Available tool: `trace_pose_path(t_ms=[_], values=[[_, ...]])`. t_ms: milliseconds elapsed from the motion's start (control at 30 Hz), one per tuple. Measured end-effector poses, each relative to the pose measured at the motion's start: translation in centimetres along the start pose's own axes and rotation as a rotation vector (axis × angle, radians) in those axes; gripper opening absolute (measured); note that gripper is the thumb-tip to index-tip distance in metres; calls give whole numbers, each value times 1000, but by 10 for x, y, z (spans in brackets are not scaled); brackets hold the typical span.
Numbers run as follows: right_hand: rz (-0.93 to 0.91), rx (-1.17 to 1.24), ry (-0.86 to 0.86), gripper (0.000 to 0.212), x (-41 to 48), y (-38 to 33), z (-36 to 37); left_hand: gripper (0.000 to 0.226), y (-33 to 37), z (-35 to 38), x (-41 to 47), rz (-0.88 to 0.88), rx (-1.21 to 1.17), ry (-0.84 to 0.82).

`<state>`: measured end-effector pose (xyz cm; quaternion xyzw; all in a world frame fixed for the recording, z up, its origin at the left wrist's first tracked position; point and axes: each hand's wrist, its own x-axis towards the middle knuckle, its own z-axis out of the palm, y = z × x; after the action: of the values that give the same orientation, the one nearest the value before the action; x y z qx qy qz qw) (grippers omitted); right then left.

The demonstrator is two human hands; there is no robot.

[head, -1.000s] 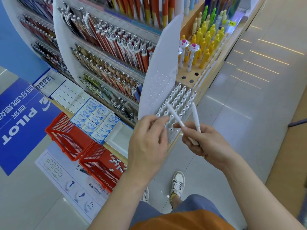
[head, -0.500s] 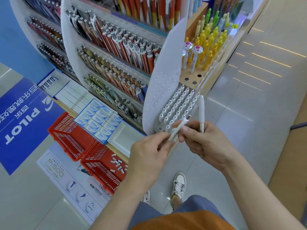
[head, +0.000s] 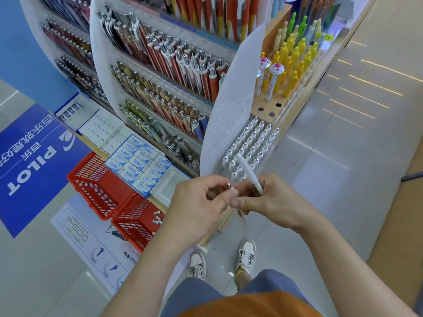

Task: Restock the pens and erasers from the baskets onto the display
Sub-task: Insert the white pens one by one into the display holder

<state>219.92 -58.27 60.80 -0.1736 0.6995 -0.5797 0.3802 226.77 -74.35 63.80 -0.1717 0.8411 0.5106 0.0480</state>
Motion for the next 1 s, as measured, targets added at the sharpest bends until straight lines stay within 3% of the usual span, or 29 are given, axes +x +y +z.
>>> trace_pose_path(t_ms=[233,333,433,533,600,767,1000], values=[[175,513,281,20,2,10,-13,22,4,-36,-2,127,-106,392],[223,712,315,16,2,14,-24,18,-1,-36,2,175,-33,456],[221,747,336,21,0,21,-26,19,-10,-22,9,243,47,507],[239,687,313,24,-3,24,-23,20,-22,-5,18,263,74,519],[261,681,293,32,-2,26,-23,8,-31,4,24,284,124,484],[296,715,294,35,-2,31,-26,16,-44,19,29,341,319,405],[299,745,298,35,-2,31,-29,9,-59,35,35,307,299,373]])
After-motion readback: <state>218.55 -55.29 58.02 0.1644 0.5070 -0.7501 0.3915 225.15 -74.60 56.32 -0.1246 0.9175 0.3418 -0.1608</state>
